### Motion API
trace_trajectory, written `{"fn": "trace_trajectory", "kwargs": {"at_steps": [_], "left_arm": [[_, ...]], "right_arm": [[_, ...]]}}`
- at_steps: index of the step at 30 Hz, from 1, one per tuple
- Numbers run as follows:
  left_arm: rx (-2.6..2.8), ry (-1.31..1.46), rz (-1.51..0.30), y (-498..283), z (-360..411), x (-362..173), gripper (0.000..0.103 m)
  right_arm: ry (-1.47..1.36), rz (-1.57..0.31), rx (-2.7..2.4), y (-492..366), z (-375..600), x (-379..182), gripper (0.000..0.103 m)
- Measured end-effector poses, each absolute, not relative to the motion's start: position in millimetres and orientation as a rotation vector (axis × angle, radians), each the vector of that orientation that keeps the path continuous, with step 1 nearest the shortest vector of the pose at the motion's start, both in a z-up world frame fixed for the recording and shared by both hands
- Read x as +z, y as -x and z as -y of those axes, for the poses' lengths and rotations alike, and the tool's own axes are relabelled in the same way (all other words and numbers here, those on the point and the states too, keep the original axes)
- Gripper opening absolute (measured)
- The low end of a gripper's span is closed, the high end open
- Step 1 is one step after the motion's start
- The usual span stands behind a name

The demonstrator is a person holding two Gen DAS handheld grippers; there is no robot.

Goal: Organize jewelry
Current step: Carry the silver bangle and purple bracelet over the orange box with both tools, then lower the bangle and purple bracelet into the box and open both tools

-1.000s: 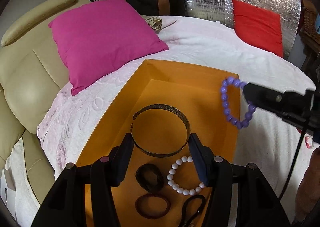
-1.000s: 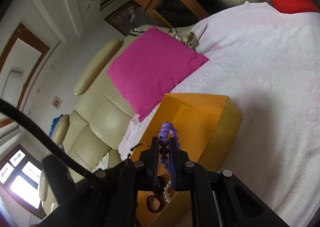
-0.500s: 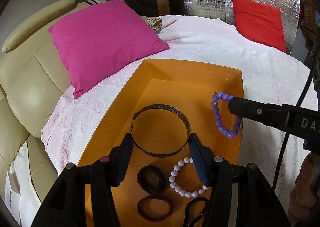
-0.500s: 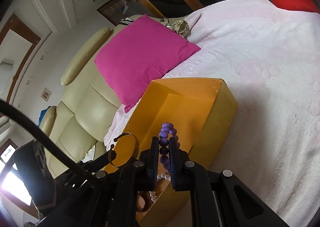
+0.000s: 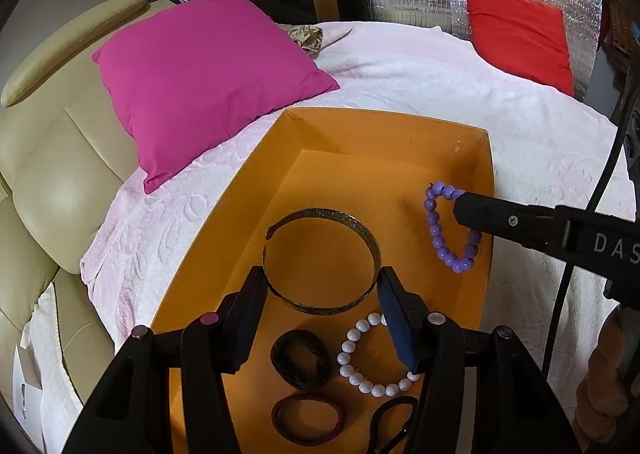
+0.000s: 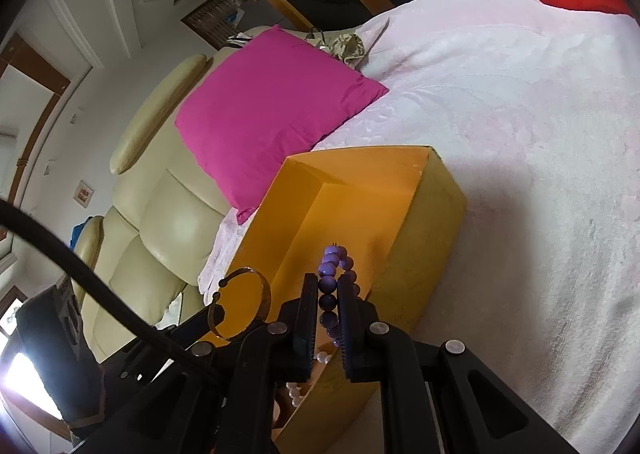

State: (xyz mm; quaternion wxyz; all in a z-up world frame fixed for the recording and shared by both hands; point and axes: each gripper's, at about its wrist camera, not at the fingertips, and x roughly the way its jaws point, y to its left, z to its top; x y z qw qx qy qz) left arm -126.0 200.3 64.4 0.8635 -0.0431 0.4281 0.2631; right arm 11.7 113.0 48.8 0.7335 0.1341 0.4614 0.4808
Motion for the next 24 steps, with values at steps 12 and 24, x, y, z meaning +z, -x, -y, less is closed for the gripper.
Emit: {"fn": "trace_trajectory", "kwargs": {"at_steps": [12, 24], "left_arm": [[0.547, 0.052, -0.957, 105, -210, 58, 0.058], [0.574, 0.057, -0.989, 90, -225, 51, 0.058]], "right_arm": [[-0.326, -1.015, 1.03, -14, -111, 48, 0.011], [-0.356, -1.005, 1.009, -15, -108, 46, 0.011]]}}
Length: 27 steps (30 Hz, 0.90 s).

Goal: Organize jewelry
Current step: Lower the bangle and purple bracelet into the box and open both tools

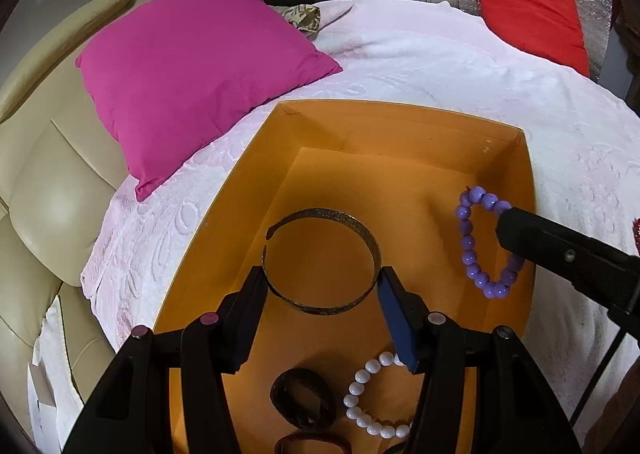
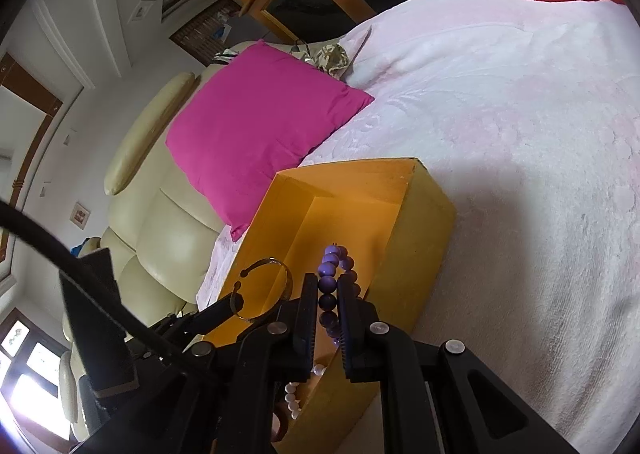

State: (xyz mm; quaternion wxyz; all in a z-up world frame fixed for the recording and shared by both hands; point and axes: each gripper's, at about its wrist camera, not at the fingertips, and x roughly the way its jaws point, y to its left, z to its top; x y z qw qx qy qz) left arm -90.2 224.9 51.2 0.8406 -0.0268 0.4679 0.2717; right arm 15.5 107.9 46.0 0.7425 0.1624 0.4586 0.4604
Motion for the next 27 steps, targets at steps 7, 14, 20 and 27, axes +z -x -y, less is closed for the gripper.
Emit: {"fn": "trace_trajectory", "kwargs": {"at_steps": [7, 14, 20, 27], "left_arm": [[0.585, 0.066, -1.015, 84, -232, 45, 0.059], [0.612, 0.064, -1.02, 83, -234, 45, 0.059], [0.625, 0.048, -1.01, 89, -229, 49, 0.06], [0.626, 0.071, -0.992, 111, -226, 57, 0.063]], "right_arm": [[-0.36, -0.996, 0.998, -15, -108, 45, 0.013], [-0.402, -1.02, 0.999, -20, -105, 43, 0.013], [-0.426, -1.038, 1.009, -23, -103, 43, 0.014], [-0.498, -1.003, 1.037, -22, -94, 51, 0.042]]}}
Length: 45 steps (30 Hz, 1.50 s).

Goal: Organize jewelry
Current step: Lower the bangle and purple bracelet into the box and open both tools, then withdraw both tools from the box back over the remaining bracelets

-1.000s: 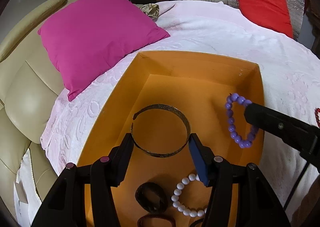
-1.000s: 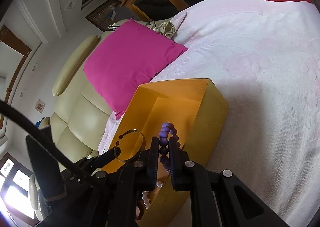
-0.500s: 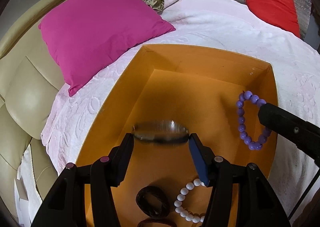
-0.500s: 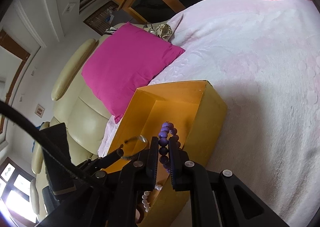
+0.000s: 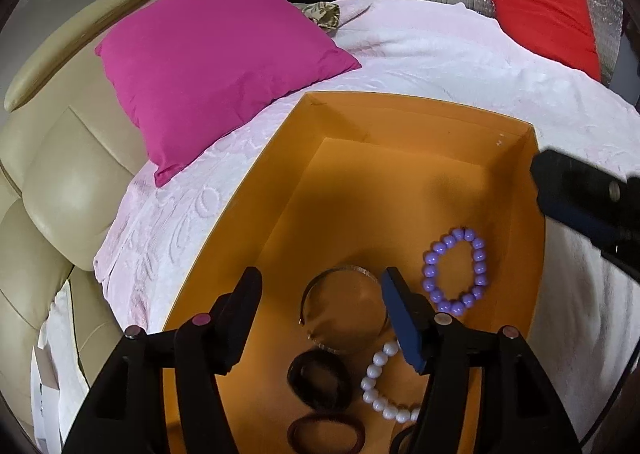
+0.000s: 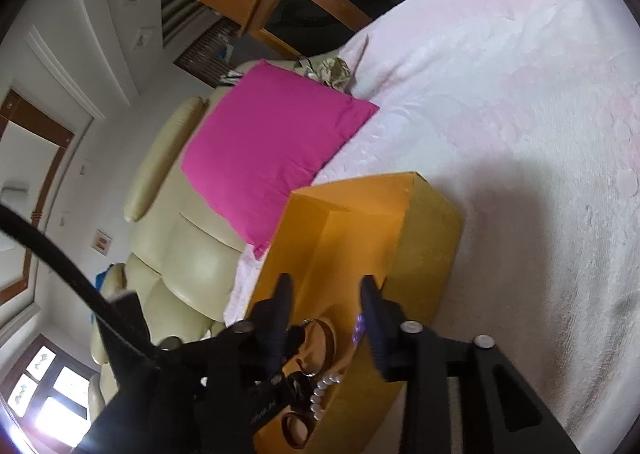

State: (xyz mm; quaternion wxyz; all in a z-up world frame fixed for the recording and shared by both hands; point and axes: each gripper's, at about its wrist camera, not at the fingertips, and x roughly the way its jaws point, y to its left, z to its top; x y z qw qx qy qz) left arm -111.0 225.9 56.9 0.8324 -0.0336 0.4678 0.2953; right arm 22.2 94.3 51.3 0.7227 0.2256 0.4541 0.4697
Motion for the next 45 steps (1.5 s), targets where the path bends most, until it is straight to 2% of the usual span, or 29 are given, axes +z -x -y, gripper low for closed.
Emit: {"fn": "trace_trajectory", "kwargs": {"at_steps": [12, 21, 27, 38, 45], "left_arm": [[0.619, 0.12, -0.967, 173, -215, 73, 0.067], [0.503, 0.132, -0.958, 184, -164, 83, 0.068], [0.433, 0.085, -0.949, 187, -123, 98, 0.069], [0.366, -0.025, -0.845, 210, -52, 175, 0.069], [0.304, -0.108, -0.766, 221, -1, 215, 0.075]], "right_arm": [[-0.492, -1.024, 0.959, -27, -72, 56, 0.043], [-0.4, -0.974, 0.872, -13, -24, 82, 0.046], [-0.374, -0.903, 0.767, -8, 43, 98, 0.05], [-0.483, -0.848, 0.517, 0, 186, 104, 0.05], [-0.585, -0.846, 0.412, 10, 261, 110, 0.05]]}}
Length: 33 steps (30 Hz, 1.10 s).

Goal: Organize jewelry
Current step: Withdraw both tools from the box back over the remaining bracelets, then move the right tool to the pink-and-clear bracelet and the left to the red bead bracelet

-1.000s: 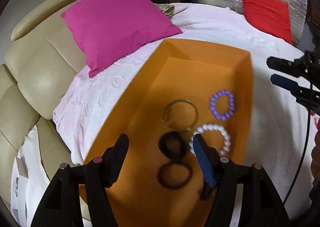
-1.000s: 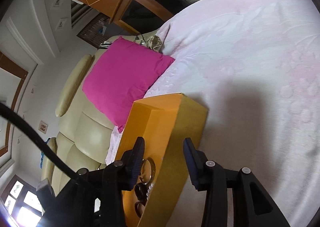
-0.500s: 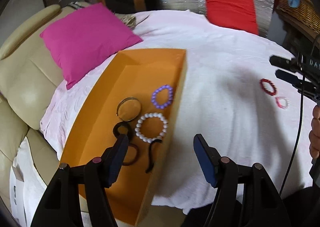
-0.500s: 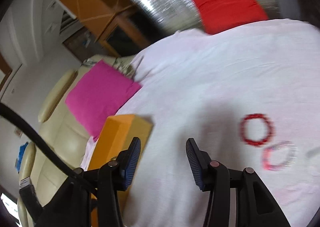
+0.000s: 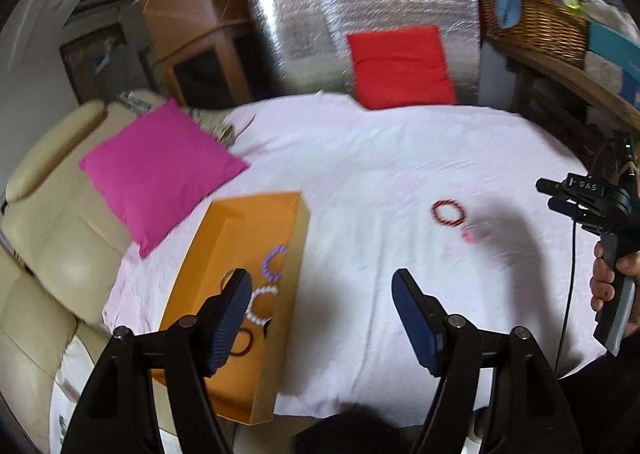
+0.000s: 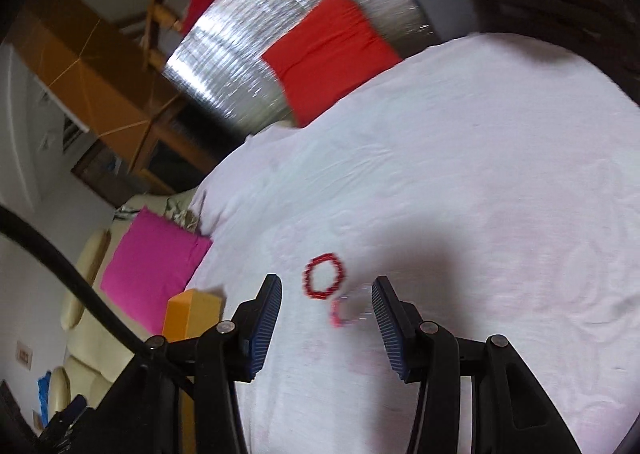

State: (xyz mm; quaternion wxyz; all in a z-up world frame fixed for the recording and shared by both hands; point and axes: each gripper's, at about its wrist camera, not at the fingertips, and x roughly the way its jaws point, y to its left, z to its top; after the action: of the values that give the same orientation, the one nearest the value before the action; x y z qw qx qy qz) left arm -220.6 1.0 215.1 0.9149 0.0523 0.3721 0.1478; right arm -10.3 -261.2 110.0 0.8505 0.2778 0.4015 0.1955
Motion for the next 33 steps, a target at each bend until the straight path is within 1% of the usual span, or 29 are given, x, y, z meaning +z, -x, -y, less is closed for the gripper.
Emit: {"fn": "trace_trajectory", "kwargs": {"at_steps": [6, 13, 18, 23, 26, 33], "left_arm": [[0.243, -0.142, -0.756, 208, 38, 219, 0.075], [0.24, -0.14, -0.783, 145, 63, 204, 0.075], [0.282, -0.044, -0.783, 95, 72, 199, 0.075], [0.294, 0.077, -0.695, 72, 78, 206, 0.075], [0.277, 0.068, -0.673, 68, 84, 193, 0.078], [0.304, 0.014, -0.803, 44, 65, 131, 0.078]], "right_arm": [[-0.654, -0.82, 0.393, 19, 296, 120, 0.052], [-0.722, -0.905, 0.42, 4, 304, 93, 0.052], [-0.802, -0.956, 0.403, -6, 323, 79, 0.052], [-0.869, -0.987, 0.38, -17, 331, 69, 0.053], [-0.83, -1.0, 0.4, -27, 323, 72, 0.053], [-0.734, -0.998, 0.442, -28, 301, 82, 0.053]]}}
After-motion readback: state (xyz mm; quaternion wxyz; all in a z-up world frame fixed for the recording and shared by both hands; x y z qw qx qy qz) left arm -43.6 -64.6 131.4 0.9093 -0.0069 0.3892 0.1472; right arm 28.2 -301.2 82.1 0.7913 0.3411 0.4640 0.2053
